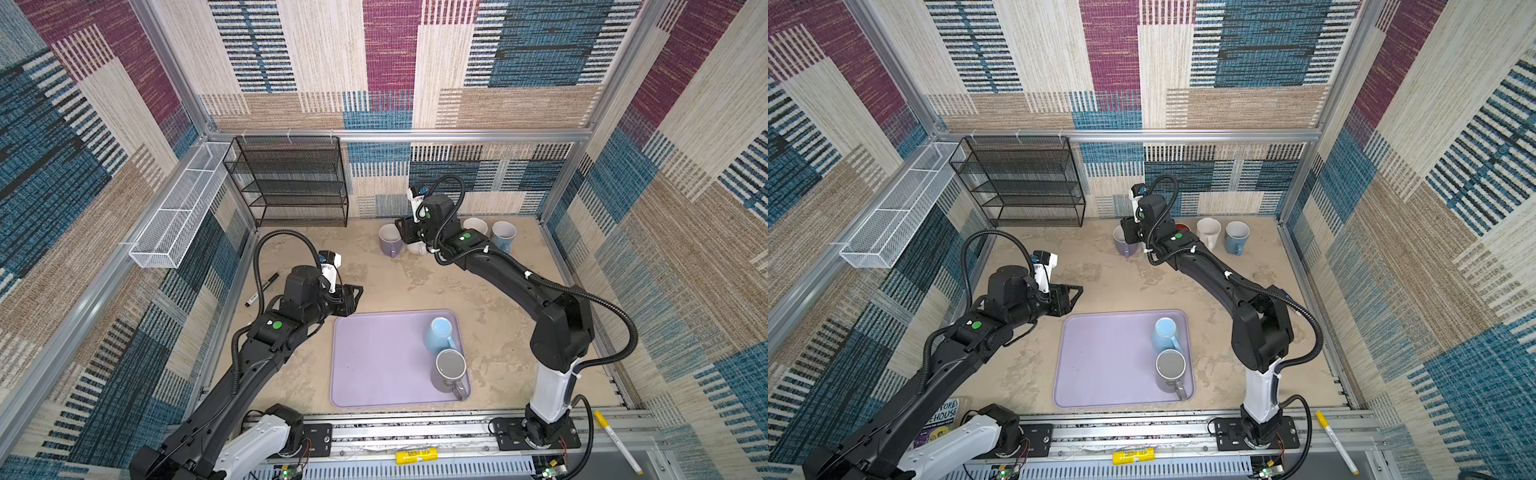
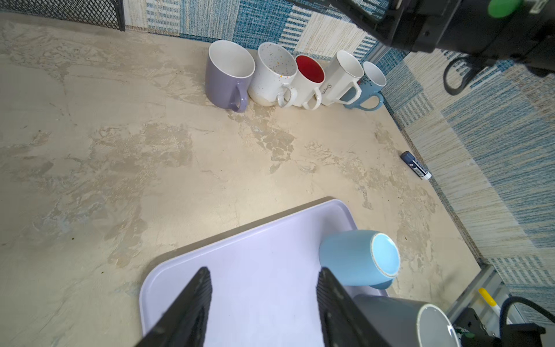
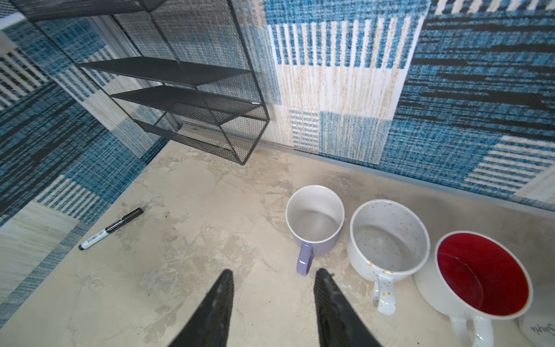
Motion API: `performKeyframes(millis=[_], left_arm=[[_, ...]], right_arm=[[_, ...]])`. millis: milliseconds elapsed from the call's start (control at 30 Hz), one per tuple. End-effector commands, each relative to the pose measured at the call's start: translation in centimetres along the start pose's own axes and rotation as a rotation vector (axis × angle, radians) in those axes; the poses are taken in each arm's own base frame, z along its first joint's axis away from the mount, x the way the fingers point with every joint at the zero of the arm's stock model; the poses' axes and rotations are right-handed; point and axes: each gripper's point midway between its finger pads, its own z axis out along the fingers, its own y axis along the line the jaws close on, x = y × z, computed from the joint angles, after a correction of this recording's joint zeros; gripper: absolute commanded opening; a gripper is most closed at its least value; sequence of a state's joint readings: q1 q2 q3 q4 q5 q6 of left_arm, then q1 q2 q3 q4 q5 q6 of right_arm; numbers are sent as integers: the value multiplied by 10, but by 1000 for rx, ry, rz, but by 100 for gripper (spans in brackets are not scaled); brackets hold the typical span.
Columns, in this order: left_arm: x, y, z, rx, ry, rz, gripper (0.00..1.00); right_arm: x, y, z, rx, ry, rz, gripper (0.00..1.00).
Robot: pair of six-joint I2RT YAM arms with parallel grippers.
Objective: Turn the mug right side up
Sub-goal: 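Open the right gripper and raise it off the lavender mug, then move the right gripper over the light blue mug on the tray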
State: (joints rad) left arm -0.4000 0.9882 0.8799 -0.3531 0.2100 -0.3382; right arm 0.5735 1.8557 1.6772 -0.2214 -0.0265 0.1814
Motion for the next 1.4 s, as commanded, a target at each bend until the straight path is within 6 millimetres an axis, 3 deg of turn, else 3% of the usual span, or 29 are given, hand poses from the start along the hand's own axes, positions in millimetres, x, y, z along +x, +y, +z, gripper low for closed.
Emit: performKeyframes(millis=[0, 67, 333, 600, 967, 1233, 1367], left_arm=[[-4, -12, 1, 64, -22, 32, 57], [-1, -14, 3, 84, -10, 40, 57], [5, -20, 10, 124, 21, 49, 57], [5, -25, 15, 148, 33, 58, 57], [9, -23, 30, 144, 50, 55, 57], [17, -30, 41, 175, 92, 65, 57], [21, -33, 46, 181, 111, 80, 57]], right_arm=[[-17, 23, -13, -123, -79, -28, 46], [-17, 28, -19, -151, -79, -34, 46], [15, 36, -45, -224, -12, -55, 44], [34, 33, -78, -220, 15, -95, 43], [121, 2, -124, -115, 194, -71, 42], [185, -10, -158, -78, 373, 9, 43], [206, -9, -172, -86, 438, 56, 44]])
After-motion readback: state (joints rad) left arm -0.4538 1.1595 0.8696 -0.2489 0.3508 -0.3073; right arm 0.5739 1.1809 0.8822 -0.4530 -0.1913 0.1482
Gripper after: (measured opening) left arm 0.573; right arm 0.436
